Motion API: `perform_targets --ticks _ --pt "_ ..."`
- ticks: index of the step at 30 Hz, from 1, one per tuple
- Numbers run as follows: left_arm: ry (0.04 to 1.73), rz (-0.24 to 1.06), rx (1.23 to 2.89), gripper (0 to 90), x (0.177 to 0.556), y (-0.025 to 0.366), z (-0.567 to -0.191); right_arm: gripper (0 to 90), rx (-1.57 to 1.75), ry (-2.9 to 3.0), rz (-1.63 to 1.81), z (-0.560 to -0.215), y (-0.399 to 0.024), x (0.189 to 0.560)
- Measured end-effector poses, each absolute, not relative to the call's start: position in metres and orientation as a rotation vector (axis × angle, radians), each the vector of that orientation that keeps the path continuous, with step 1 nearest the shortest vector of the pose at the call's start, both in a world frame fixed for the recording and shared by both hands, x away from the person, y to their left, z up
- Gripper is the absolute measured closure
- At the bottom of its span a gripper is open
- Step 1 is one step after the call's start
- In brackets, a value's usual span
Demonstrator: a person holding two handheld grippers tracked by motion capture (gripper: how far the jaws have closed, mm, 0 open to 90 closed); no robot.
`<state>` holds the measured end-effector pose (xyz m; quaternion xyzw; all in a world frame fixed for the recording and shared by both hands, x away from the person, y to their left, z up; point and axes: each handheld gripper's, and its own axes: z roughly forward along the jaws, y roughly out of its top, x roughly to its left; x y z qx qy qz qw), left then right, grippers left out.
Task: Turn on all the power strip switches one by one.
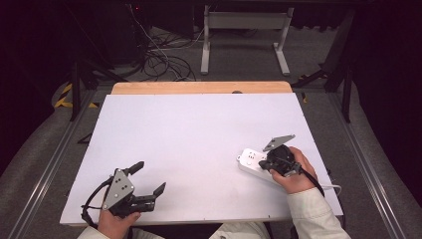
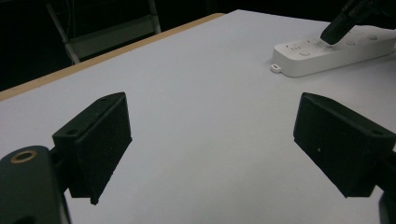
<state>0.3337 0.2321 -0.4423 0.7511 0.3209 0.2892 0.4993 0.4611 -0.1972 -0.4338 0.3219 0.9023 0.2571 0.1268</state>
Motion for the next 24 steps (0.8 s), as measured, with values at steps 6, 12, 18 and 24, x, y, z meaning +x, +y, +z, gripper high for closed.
perform_targets --ticks 6,12,18,24 --pt "0.777 0.700 1.816 11.6 0.3335 0.2320 -0.4422 90.0 0.943 2.629 0.742 -0.4369 -0.1958 0.4618" --pt "0.777 0.700 1.816 11.6 0.3335 0.2320 -0.4423 90.0 0.952 2.641 0.756 -0.4373 -0.1958 0.4625" --pt "0.773 0.702 1.819 11.6 0.3333 0.2321 -0.4421 90.0 0.947 2.641 0.733 -0.4376 -0.1934 0.4621" --pt "0.769 0.709 1.822 11.6 0.3331 0.2321 -0.4418 90.0 0.978 2.653 0.753 -0.4392 -0.1955 0.4641"
